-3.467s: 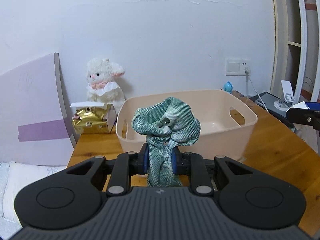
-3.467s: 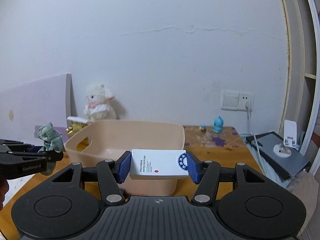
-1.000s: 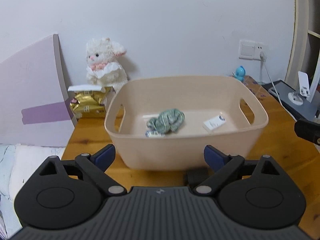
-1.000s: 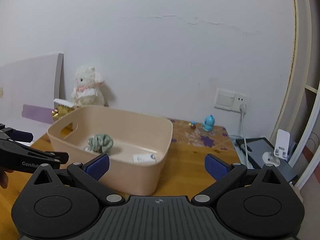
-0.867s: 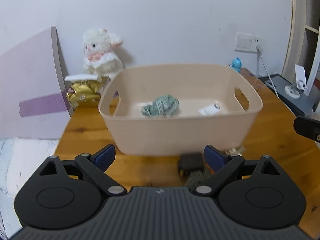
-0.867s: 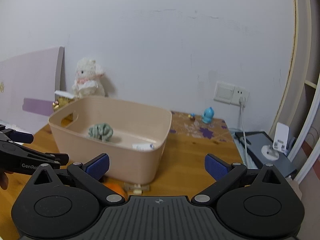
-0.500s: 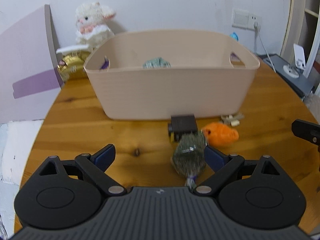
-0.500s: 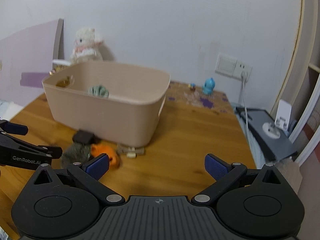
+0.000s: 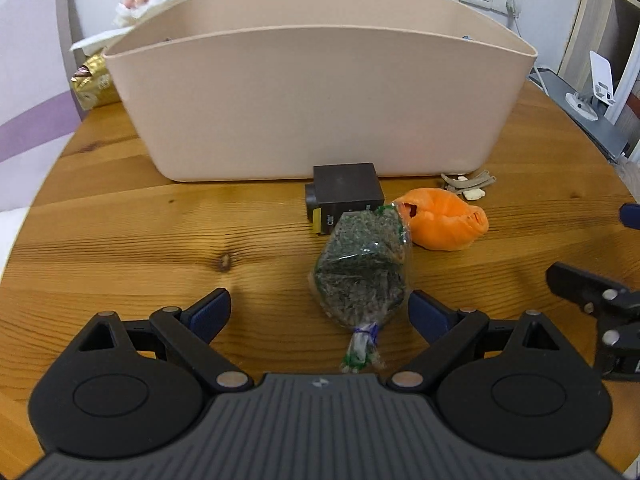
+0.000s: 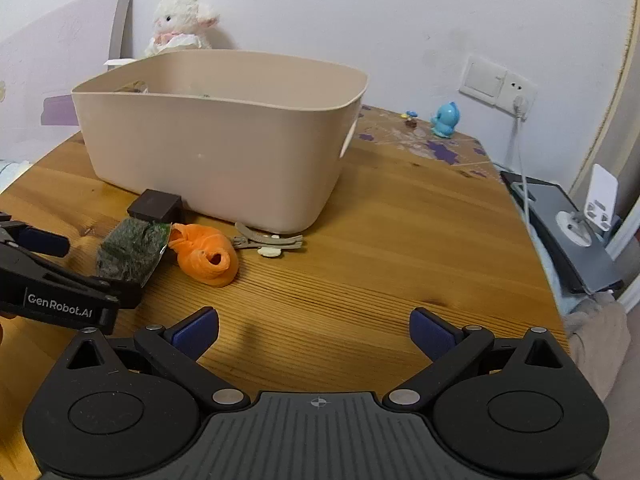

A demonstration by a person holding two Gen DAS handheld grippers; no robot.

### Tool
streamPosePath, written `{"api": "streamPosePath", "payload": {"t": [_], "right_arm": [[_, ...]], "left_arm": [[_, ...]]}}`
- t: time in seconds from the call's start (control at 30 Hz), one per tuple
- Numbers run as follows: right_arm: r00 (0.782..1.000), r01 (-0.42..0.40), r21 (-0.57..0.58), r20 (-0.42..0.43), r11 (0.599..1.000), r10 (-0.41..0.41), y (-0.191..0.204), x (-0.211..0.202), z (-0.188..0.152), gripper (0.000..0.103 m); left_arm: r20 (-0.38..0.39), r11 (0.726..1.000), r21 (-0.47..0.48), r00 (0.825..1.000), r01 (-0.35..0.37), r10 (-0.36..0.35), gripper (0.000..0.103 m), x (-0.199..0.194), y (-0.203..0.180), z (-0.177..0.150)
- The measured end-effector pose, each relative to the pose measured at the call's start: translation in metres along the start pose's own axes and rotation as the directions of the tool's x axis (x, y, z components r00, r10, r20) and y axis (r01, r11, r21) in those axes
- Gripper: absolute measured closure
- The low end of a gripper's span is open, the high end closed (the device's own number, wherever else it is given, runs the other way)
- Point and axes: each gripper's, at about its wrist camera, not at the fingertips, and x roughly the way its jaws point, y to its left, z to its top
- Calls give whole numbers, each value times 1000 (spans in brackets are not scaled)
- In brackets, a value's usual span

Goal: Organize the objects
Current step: 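Grasp the herb bag with the left tool while the right tool grasps the orange plush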

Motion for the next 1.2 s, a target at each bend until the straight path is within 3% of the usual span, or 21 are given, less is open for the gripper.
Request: {"api": "streamPosePath", "payload": {"t": [0.5,0.73,0.8,0.9,1.0,1.1,1.2], "right_arm": [[998,-70,-17,2,997,70,28,44,13,0],[996,-85,-6,6,996,85,37,55,18,15],[996,-93,-5,13,996,93,40,55,19,21],[995,-95,-25,23,995,95,45,53,20,34],[994,-105,-31,31,994,106,50,52,22,53],[992,-124,-32,26,992,125,55,50,24,90],[991,-128,-35,30,991,129,58,46,22,96]], "left_arm": [[23,1000,-1,1000,-6,6,7,12,26,12],[10,1000,-2,1000,-9,9,10,6,40,8],[10,1000,3,1000,-6,6,14,5,41,6],[17,1000,8,1000,1,-2,29,2,41,7],[19,1000,4,1000,-1,1,40,0,41,7],[22,1000,3,1000,0,0,47,-1,41,6],[21,1000,3,1000,2,-2,50,-4,41,3]]}}
